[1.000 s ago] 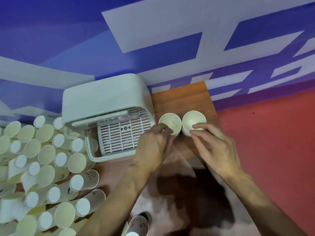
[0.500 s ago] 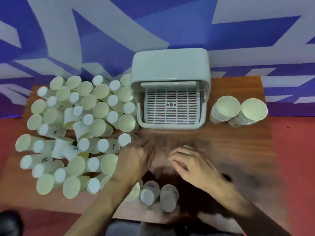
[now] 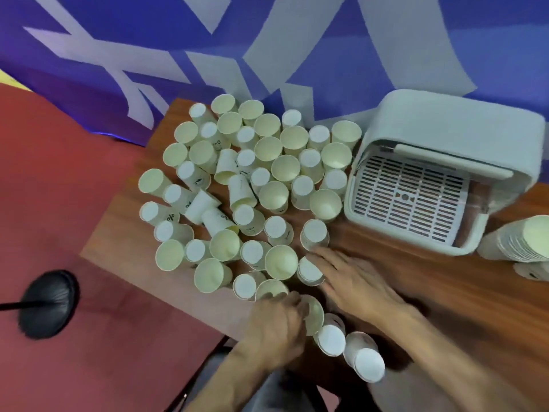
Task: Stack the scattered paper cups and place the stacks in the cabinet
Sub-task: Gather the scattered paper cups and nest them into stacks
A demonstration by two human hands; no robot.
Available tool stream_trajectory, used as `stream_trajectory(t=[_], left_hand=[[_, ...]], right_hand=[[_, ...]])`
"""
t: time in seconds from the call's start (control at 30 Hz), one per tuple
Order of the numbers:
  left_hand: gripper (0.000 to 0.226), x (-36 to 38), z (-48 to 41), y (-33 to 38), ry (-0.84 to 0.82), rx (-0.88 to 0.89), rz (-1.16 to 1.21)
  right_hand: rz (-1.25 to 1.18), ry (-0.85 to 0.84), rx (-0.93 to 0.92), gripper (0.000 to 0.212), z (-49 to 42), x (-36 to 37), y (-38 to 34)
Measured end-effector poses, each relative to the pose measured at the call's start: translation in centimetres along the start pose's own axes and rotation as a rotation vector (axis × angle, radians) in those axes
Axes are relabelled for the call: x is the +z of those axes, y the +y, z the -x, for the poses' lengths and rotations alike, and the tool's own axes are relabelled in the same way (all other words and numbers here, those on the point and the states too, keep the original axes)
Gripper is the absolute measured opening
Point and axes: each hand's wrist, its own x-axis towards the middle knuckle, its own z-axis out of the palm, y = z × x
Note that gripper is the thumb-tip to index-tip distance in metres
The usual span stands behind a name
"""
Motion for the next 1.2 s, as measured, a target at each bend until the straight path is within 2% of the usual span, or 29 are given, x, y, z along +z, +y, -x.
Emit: stream_trajectory(t=[0.1, 0.23, 0.37, 0.5, 0.73, 0.83, 0.93, 1.0, 1.07, 1.2], left_hand=[[0.028, 1.7, 0.3, 0.6, -0.118, 0.104, -0.09], [0.038, 4.0, -0.4, 0.3, -0.126, 0.105, -0.134], [0.031, 3.9, -0.7, -0.2, -0.079, 0.154, -0.158], [0.023, 4.0, -1.4, -0.2, -0.024, 0.223, -0.197], [0.02, 4.7, -3.9, 0.1, 0.004, 0.159, -0.173], [0.02, 4.5, -4.6, 0.6, 0.035, 0.132, -0.144], [0.015, 4.4, -5.0, 1.1, 0.027, 0.108, -0.133], [0.012, 4.0, -5.1, 1.5, 0.019, 0.096, -0.149], [0.009, 3.5, -5.4, 1.7, 0.048, 0.101, -0.177], [0.013, 2.2, -6.3, 2.7, 0.114, 0.122, -0.171]], right_hand=[[0.001, -0.067, -0.012, 0.064, -0.9, 1.6, 0.1], [0.017, -0.065, 0.042, 0.057, -1.6, 2.3, 0.3], [-0.025, -0.013, 0.141, 0.066, -1.0, 2.4, 0.4], [-0.089, 0.012, 0.259, 0.057, 1.1, 1.9, 1.0], [0.058, 0.07, 0.383, 0.06, 3.8, 1.8, 3.1], [0.083, 0.082, 0.326, 0.057, 2.5, 0.9, 2.9], [0.064, -0.042, 0.17, 0.055, 0.4, 0.3, 2.7], [0.061, -0.102, 0.097, 0.045, -0.2, 0.1, 3.0], [0.077, -0.077, 0.085, 0.033, 0.0, 0.0, 3.5], [0.091, 0.006, 0.22, 0.013, 2.2, -1.5, 4.4]])
